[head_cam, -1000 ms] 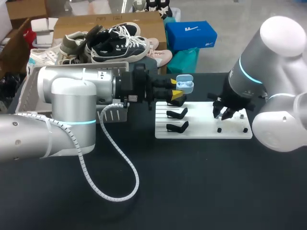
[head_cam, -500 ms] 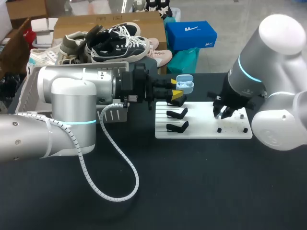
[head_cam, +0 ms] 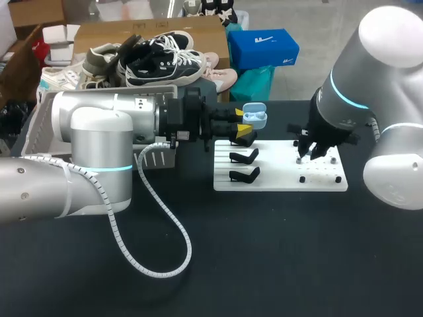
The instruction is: Pick up each earbud case from the left stands, insert the matching earbuds, close the lid, and place the case in the box.
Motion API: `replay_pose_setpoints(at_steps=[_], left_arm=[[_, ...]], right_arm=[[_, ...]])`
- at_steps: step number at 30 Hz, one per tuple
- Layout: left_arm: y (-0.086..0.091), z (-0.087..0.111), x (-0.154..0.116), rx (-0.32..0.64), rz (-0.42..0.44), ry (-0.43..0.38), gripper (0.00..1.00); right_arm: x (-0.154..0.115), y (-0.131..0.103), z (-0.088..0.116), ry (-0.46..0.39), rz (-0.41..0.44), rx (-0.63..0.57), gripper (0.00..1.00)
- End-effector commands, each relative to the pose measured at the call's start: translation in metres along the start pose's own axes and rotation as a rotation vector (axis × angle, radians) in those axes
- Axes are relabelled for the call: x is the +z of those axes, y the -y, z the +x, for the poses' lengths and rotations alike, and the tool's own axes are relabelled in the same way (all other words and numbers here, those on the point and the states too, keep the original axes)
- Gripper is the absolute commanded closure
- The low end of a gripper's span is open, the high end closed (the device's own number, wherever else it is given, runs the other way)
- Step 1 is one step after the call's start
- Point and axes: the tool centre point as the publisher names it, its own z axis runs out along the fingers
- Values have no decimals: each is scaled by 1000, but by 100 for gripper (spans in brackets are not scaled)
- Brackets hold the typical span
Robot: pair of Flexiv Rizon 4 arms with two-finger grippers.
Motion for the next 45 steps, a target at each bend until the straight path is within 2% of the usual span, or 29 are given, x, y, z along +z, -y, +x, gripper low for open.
replay_pose_setpoints(at_steps=[1, 7, 11, 19, 27, 39, 45], left_arm=[[1, 0, 0, 1, -3, 1, 100], [1, 0, 0, 1, -3, 1, 100], [1, 0, 0, 1, -3, 1, 100], [1, 0, 0, 1, -3, 1, 100], [1, 0, 0, 1, -3, 1, 100], [1, 0, 0, 1, -3, 1, 100], [1, 0, 0, 1, -3, 1, 100]], right_arm=[[-29, 2, 13, 13, 9, -62, 100], [-55, -12, 22, 13, 40, -231, 100], [-73, -22, 24, 44, 63, -321, 100], [-99, -48, 13, 93, 69, -460, 100], [-107, -78, -4, 119, 43, -586, 100], [-106, -105, -28, 110, -52, -773, 100], [-106, -116, -34, 123, -49, -858, 100]])
